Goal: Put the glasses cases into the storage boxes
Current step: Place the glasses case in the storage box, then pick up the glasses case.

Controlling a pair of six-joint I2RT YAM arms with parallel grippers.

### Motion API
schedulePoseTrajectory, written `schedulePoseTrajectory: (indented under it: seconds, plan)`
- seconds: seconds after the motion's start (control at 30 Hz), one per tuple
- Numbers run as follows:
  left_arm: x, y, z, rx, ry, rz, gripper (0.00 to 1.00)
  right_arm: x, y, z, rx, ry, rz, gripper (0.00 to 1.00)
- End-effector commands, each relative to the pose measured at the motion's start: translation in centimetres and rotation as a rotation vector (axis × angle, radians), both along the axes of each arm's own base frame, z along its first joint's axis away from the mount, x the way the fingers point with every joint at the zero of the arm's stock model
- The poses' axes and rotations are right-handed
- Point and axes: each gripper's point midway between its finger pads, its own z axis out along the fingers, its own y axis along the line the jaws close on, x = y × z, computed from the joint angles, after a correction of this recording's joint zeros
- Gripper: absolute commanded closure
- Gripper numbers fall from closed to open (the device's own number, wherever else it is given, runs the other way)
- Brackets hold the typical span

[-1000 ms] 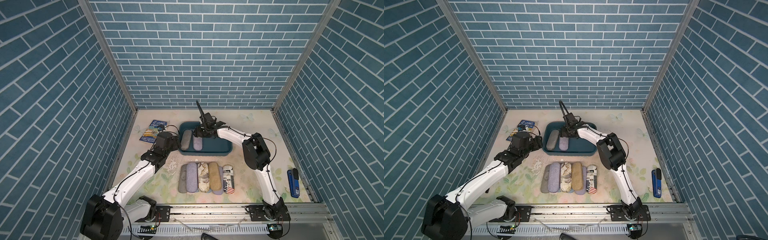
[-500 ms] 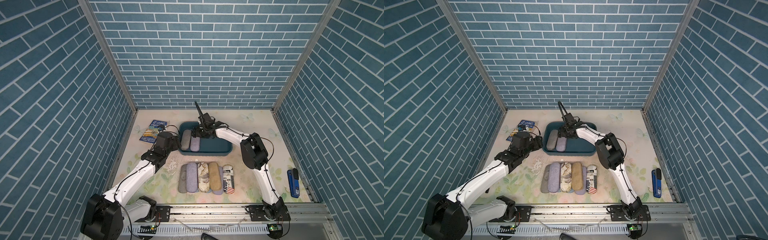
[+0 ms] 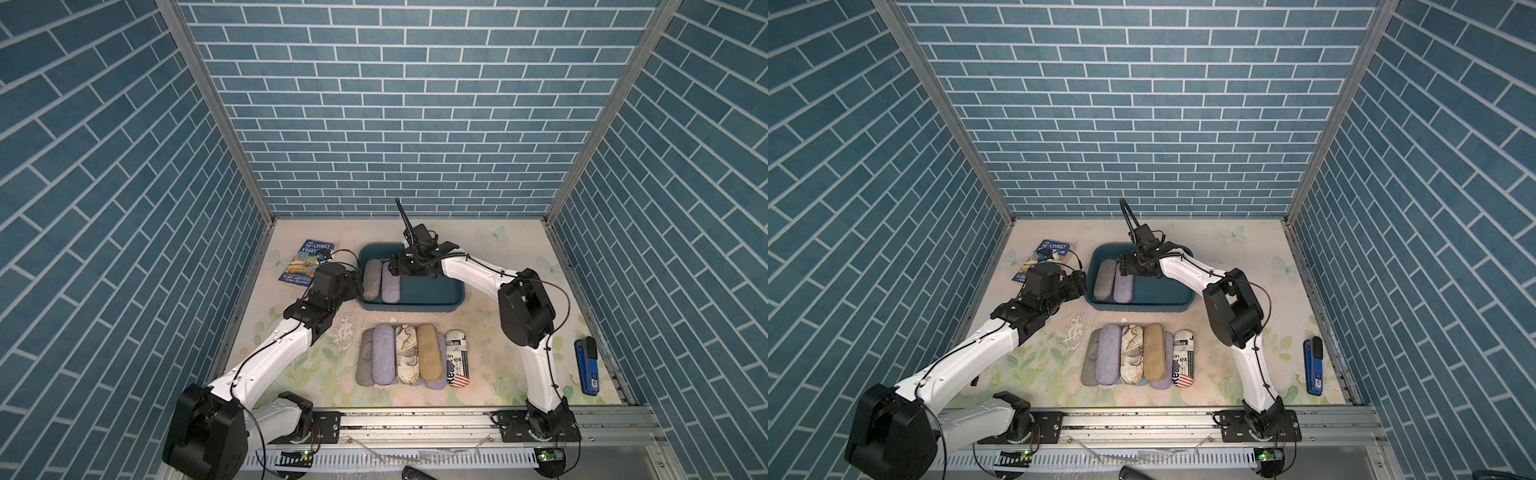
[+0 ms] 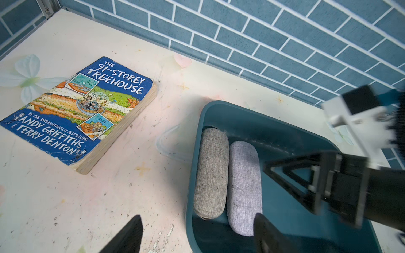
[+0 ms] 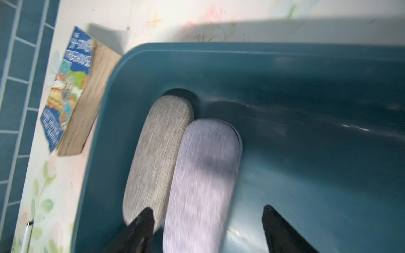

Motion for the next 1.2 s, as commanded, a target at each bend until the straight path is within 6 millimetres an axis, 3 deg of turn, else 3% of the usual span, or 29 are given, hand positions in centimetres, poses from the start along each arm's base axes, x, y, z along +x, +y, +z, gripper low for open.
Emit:
schedulePoseTrajectory:
  seconds: [0.0,0.27,0.5,0.67,0.8,0.97,1.17]
  plan:
    - [0.1,0.2,-0.4,0.004,0.005,0.002,0.2,-1.5,-2.7,4.4,-0.053,-0.118,0.026,0.21]
    - [-1.0,-1.3,-2.4,-0.034,0.098,-0.059,0.2,-7.2,-8.5,4.1,-0.097,-0.105,0.017,0.21]
    - [-6.8,-5.4,-5.7,0.109,0.283,-0.213,0.19,-9.1,-13.1,2.8,-0.161,-0.114,-0.1,0.21]
    - [-10.8,-6.7,-7.3,0.173,0.387,-0.264,0.18,-9.0,-14.3,2.5,-0.177,-0.12,-0.136,0.21]
    - [-12.7,-7.2,-7.8,0.221,0.424,-0.287,0.18,-8.9,-14.3,2.0,-0.182,-0.114,-0.132,0.21]
    - [-14.1,-8.7,-8.4,0.219,0.446,-0.336,0.17,-8.7,-14.3,1.6,-0.177,-0.107,-0.133,0.21]
    - [-14.5,-10.1,-8.6,0.21,0.456,-0.378,0.18,-8.9,-14.4,1.0,-0.17,-0.099,-0.133,0.21]
